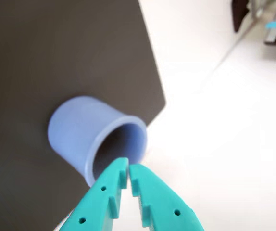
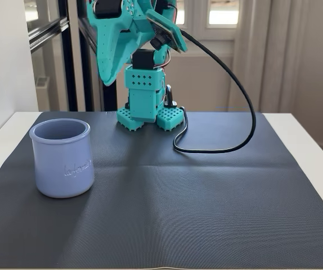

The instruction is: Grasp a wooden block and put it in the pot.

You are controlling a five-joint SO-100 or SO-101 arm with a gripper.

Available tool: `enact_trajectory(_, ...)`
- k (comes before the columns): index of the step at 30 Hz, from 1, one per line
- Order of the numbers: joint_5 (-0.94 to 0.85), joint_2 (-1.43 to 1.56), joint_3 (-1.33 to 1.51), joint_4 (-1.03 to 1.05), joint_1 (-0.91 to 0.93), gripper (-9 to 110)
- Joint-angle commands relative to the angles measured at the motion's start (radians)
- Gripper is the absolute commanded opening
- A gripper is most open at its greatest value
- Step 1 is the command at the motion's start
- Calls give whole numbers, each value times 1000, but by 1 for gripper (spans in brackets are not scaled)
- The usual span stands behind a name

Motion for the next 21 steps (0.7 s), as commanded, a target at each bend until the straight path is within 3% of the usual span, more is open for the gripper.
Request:
enact_trajectory(1, -41, 153, 115, 2, -48, 0)
enact_trajectory(21, -46, 612, 601, 0, -213, 0)
